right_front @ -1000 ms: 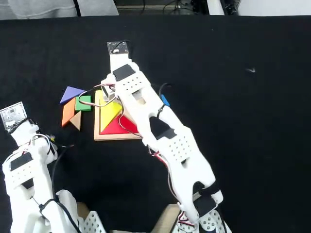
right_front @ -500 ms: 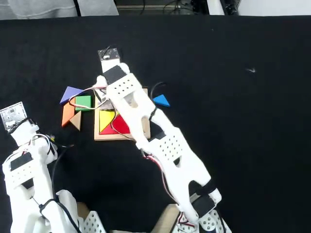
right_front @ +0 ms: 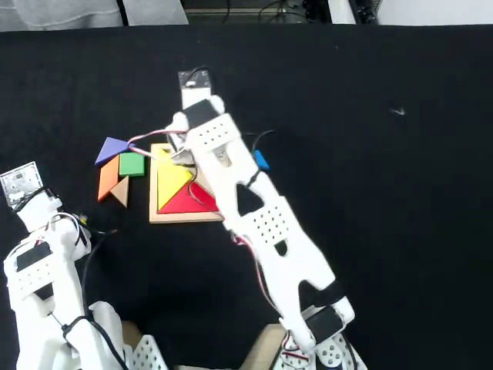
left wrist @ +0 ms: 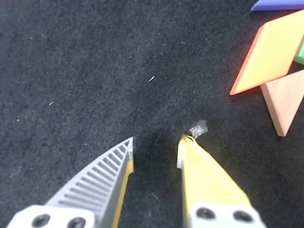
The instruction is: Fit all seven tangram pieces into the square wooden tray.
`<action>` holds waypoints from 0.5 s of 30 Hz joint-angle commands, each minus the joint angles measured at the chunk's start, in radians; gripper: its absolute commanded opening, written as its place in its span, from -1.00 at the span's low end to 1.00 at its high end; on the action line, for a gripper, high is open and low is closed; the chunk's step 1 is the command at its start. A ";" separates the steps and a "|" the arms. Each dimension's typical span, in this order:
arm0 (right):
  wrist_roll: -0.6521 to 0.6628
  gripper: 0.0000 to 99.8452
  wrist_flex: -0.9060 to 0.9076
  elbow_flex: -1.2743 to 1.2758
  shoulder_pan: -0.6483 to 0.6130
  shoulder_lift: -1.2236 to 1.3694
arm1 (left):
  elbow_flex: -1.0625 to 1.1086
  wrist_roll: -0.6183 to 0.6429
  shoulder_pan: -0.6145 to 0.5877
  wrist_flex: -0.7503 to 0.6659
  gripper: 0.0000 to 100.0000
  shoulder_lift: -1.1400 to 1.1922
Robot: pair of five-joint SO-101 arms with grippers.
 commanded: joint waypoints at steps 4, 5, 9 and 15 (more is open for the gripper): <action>0.012 -0.98 0.057 -0.153 -0.057 0.008 | -0.005 -0.002 0.010 -0.017 -0.68 -0.008; 0.012 -0.98 0.078 -0.183 -0.057 0.010 | -0.005 -0.002 0.010 -0.017 -0.68 -0.008; 0.012 -0.98 0.103 -0.262 -0.051 0.016 | -0.005 -0.002 0.010 -0.017 -0.68 -0.008; 0.064 -0.98 0.106 -0.289 -0.028 -0.028 | -0.007 -0.002 0.027 -0.018 -0.68 -0.008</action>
